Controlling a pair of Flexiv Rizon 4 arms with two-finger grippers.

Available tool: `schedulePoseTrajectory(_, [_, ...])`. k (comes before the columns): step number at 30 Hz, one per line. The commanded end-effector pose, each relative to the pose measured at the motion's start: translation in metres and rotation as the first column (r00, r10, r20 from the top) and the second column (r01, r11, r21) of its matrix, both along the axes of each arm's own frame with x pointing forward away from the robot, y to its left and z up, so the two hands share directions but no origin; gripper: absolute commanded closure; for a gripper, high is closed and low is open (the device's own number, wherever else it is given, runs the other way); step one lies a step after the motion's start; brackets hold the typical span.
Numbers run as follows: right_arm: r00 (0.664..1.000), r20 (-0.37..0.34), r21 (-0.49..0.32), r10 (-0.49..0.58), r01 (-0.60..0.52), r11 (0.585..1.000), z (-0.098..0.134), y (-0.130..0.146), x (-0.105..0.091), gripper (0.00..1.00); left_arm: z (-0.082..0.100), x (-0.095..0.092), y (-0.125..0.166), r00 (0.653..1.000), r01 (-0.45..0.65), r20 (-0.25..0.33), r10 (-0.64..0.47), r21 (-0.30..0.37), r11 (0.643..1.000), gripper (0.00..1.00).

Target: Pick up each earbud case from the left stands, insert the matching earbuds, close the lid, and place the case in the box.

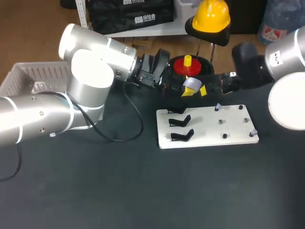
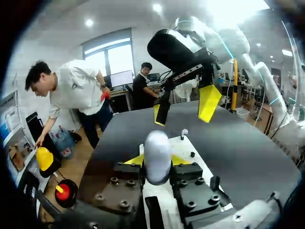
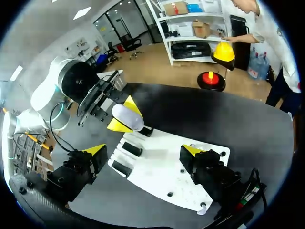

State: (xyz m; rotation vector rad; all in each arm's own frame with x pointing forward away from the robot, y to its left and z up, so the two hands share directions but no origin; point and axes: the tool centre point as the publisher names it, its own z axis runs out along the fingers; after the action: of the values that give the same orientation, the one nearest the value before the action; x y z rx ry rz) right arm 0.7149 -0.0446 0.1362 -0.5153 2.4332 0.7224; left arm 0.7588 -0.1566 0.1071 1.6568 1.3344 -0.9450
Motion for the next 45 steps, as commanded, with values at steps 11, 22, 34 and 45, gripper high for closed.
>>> schedulePoseTrajectory(11, [0.999,-0.031,0.031,0.037,-0.036,0.999,-0.007,0.011,0.019,0.00,0.004,-0.010,0.000,0.999,0.034,0.021,-0.033,-0.028,0.999,1.00])
schedulePoseTrajectory(22, [0.999,-0.042,0.032,0.023,-0.021,0.999,-0.011,0.007,0.023,0.00,0.009,-0.018,0.000,0.998,0.059,0.035,-0.057,-0.042,0.997,1.00])
schedulePoseTrajectory(34, [0.999,-0.033,0.034,0.020,-0.019,0.999,-0.007,0.006,0.025,0.00,0.003,-0.038,0.005,0.998,0.063,0.022,-0.062,-0.047,0.997,1.00])
schedulePoseTrajectory(45, [1.000,0.021,-0.051,-0.010,0.011,0.999,0.008,-0.008,0.014,0.00,0.005,-0.007,0.021,0.998,-0.069,-0.015,0.067,-0.159,0.985,1.00])
